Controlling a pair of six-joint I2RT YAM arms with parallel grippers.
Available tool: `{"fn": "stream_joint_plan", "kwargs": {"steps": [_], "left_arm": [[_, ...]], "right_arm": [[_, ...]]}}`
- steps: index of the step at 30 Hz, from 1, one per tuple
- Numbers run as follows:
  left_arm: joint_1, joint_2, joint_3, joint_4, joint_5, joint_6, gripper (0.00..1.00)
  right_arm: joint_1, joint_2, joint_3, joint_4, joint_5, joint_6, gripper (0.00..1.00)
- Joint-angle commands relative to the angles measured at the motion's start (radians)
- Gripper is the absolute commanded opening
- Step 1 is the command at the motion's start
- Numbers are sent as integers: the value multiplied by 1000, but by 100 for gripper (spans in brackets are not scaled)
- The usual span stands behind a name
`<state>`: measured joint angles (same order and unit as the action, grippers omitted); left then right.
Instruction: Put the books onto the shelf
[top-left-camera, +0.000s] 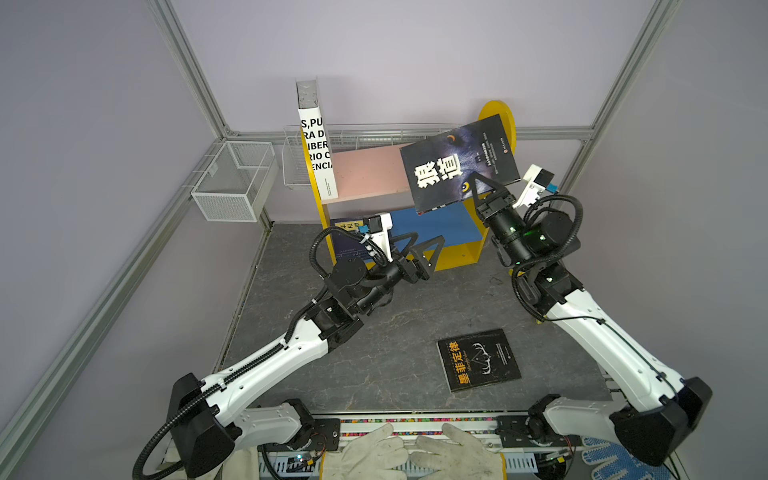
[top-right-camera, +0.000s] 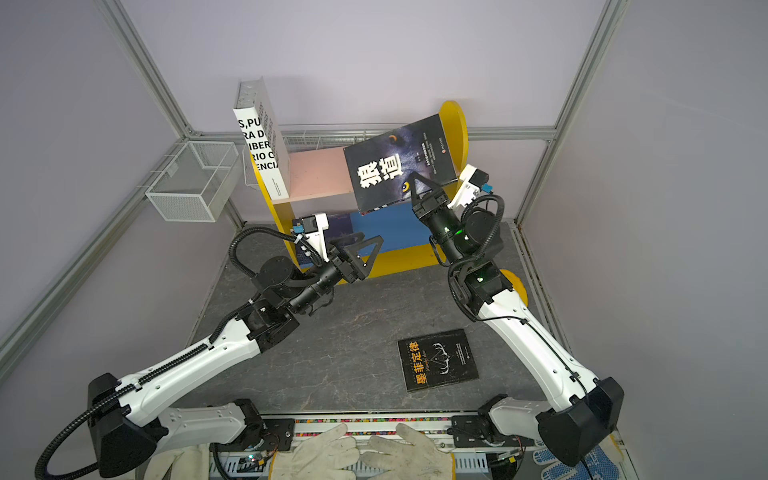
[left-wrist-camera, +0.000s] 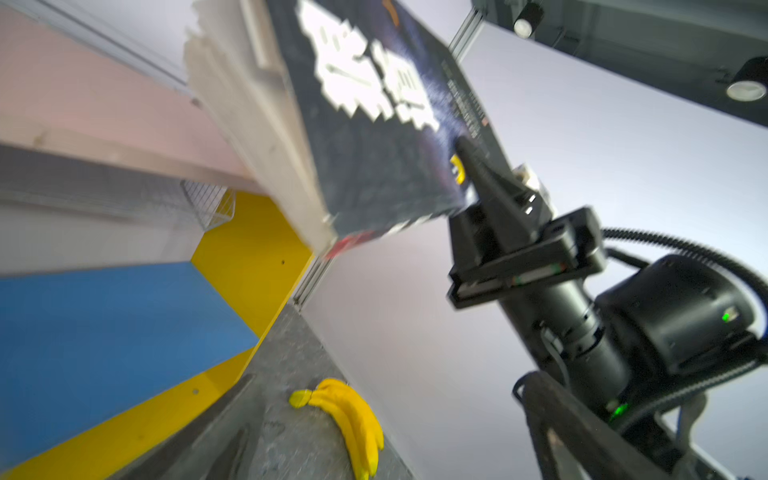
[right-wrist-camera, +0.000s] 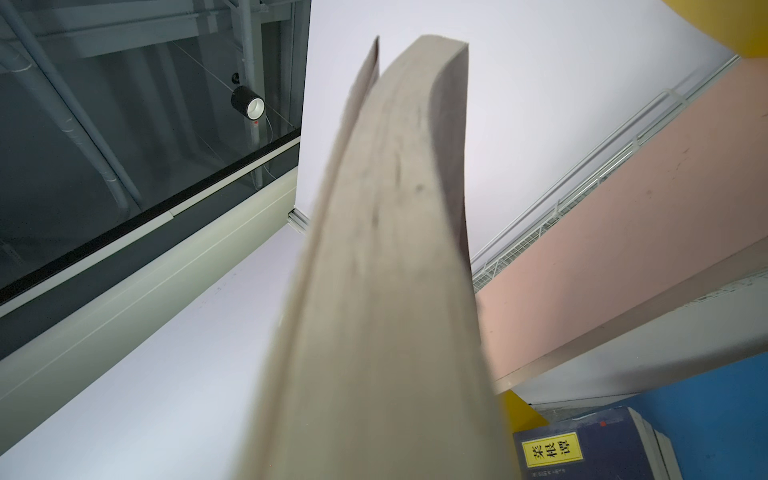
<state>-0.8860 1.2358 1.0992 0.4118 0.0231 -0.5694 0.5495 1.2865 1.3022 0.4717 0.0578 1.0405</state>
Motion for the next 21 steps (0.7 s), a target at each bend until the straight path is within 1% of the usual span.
{"fn": "stream_joint_plan", "kwargs": {"steps": [1,3,5,8,13,17,21], "left_arm": [[-2,34,66,104,-36,37,95],[-1,51,73,150,-72,16,94],[-1,66,96,136,-116,0,92],[2,87,112,173,-136,-18,91],[14,118,149,237,-150,-36,85],[41,144,179,294,-120,-82,76],[48,163,203,345,-121,-99,66]], "right_arm": [[24,1,-2,223,53,56,16],[37,9,-5,245,59,62,16],[49,15,-13,274,64,75,16],[62,27,-15,304,56,97,16],[83,56,-22,355,40,149,16],[95,84,-26,407,20,192,16],[112,105,-24,431,14,207,16]]}}
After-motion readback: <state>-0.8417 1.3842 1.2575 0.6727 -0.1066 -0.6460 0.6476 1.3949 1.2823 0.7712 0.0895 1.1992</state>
